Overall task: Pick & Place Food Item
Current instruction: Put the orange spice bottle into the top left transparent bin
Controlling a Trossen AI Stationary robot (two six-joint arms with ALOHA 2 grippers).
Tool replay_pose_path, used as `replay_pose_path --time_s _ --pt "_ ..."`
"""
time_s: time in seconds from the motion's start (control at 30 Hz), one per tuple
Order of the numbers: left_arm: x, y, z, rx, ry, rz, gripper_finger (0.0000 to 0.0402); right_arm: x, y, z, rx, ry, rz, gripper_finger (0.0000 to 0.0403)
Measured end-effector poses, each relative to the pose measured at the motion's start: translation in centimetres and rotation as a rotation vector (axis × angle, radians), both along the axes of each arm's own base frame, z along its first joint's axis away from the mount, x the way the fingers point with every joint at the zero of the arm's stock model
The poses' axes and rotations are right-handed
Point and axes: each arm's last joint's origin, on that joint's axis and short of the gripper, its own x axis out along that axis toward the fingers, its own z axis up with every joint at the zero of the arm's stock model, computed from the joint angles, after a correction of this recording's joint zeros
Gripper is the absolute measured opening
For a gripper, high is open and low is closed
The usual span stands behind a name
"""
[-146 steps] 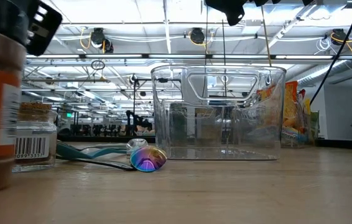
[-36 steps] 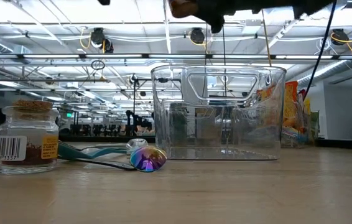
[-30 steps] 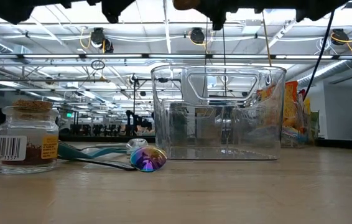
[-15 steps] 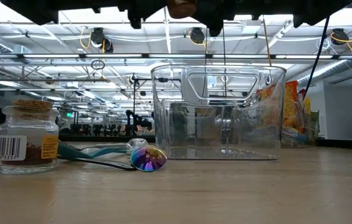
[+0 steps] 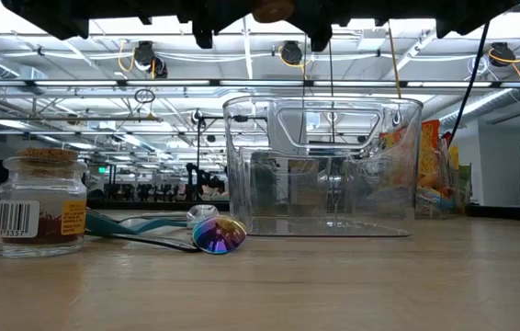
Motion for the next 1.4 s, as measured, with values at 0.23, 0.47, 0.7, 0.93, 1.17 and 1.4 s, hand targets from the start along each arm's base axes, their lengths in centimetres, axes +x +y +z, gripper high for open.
replay_pose_path --time_s 0.23,0.47,0.7,0.93,1.17,1.4 --pt "-0.5 -0.3 0.2 -0.005 0.049 0.021 0.019 -0.4 0.2 -0.6 -0.005 0.132 0.018 0.0198" --pt "-1.0 -0.3 0.9 -0.014 0.062 0.021 0.0126 -0.7 0.1 -0.4 0.005 0.148 0.018 0.0206" --pt "-1.0 -0.3 0.7 -0.02 0.084 0.019 0.012 -1.3 0.0 -0.2 -0.003 0.2 0.041 0.022" --pt "-1.1 -0.2 -0.2 -0.057 0.183 0.04 0.0126 -4.5 -0.6 2.2 0.048 0.279 0.038 0.0228" --pt "-1.2 0.0 -1.7 -0.143 0.337 0.06 0.0124 -5.6 -0.6 7.1 -0.039 0.131 0.05 0.0237" --pt "-1.2 0.2 -1.7 -0.139 0.334 0.065 0.0122 -2.3 0.0 9.8 -0.15 0.328 0.049 0.0287"
